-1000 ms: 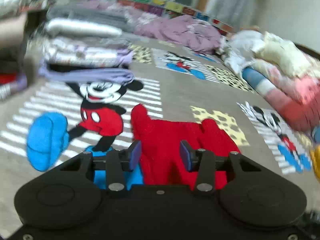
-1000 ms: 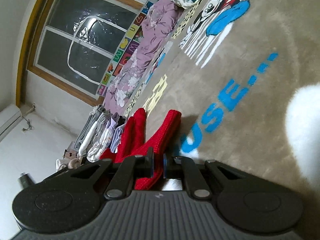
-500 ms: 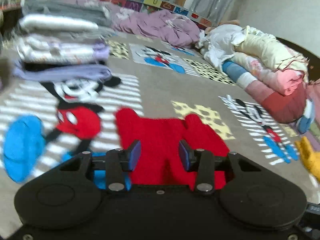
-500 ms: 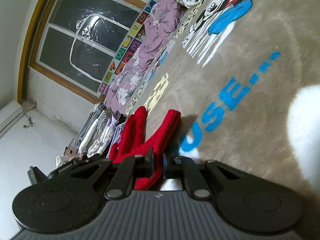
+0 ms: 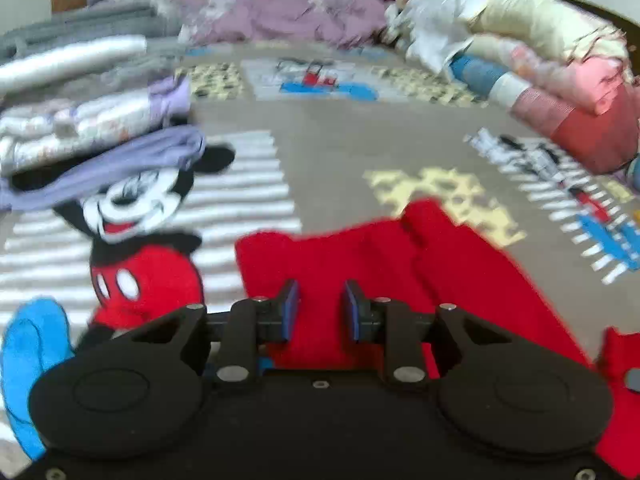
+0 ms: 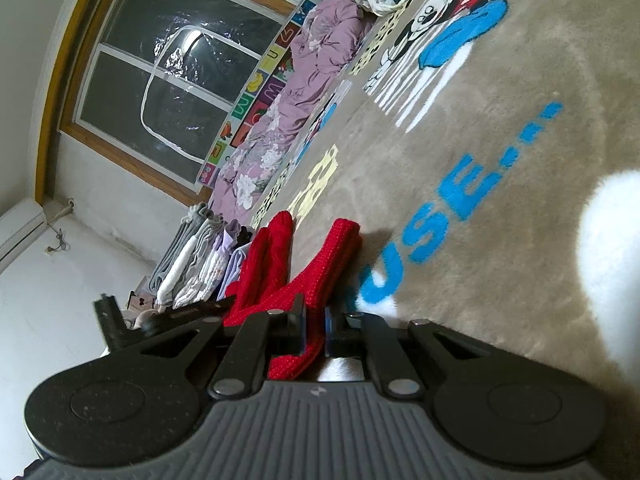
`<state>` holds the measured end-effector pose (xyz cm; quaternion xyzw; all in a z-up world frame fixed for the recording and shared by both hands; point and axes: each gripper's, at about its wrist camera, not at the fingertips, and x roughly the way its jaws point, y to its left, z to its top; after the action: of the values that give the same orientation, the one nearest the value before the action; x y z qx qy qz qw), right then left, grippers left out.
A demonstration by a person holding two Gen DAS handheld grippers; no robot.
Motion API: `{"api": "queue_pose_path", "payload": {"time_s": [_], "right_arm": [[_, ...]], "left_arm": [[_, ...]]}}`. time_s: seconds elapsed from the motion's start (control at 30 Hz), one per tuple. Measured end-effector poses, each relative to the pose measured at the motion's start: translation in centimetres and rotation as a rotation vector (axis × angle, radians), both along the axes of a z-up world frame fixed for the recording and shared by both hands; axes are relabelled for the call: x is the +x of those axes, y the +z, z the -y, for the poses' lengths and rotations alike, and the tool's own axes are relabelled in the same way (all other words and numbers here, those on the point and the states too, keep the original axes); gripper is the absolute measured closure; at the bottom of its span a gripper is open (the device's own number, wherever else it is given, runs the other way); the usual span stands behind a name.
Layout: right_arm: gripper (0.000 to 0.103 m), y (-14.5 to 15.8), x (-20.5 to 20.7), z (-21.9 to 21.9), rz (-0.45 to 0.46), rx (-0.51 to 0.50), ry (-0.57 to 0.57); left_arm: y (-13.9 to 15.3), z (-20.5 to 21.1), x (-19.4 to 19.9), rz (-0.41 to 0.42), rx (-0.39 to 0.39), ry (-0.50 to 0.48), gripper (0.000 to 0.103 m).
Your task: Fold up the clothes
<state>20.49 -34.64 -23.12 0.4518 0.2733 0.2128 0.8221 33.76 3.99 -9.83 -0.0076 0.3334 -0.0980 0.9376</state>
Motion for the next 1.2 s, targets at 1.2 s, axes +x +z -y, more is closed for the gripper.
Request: {"api": "queue_pose_path", "payload": {"time_s": [1.2], "right_arm": [[0.093,0.4,0.0,-0.3,0.025,-0.015,0.007]], "left_arm": [[-0.2,2.3,-15.1,0.101,-0.031,-0.051,0.079]]}}
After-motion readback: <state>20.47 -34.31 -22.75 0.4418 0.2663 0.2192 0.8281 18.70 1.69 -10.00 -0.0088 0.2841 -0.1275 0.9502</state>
